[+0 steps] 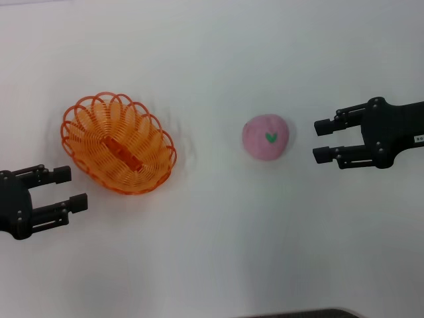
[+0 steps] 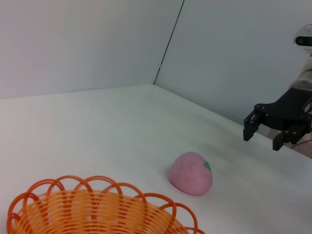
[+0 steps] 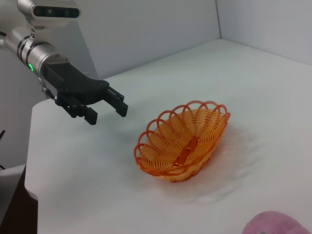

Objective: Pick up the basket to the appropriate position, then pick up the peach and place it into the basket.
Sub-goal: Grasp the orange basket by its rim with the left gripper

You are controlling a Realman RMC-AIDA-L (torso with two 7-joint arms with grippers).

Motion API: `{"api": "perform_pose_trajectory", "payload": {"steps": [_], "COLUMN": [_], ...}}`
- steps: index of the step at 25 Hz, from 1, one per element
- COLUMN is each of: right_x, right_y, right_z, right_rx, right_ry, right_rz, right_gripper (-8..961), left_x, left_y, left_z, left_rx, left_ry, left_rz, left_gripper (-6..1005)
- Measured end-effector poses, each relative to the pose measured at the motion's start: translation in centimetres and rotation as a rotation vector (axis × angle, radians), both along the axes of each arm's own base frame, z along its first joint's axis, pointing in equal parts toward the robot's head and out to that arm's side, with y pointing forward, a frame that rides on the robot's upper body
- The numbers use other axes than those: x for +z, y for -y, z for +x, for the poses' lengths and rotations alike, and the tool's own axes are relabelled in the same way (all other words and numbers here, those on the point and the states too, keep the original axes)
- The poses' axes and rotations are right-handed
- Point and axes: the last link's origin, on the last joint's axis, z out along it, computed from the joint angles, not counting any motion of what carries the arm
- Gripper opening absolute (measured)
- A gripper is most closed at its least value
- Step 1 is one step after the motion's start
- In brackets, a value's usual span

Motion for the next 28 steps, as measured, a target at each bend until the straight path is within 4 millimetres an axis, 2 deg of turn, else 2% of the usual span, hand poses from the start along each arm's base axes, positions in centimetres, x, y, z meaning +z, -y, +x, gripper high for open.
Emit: {"api": "perform_pose_trajectory", "payload": {"steps": [28], "right_x": [-0.14], "right_y": [-0.15], "right_z": [-0.21], "right_rx": [0.007], "right_ry": [0.001], "right_rz": [-0.007], "right_gripper": [564], "left_x": [-0.01], "left_y": [0.15], "left_z": [0.21], "left_rx": [0.0], "left_ry": [0.016], "left_rz": [-0.013], "left_gripper": [688]}}
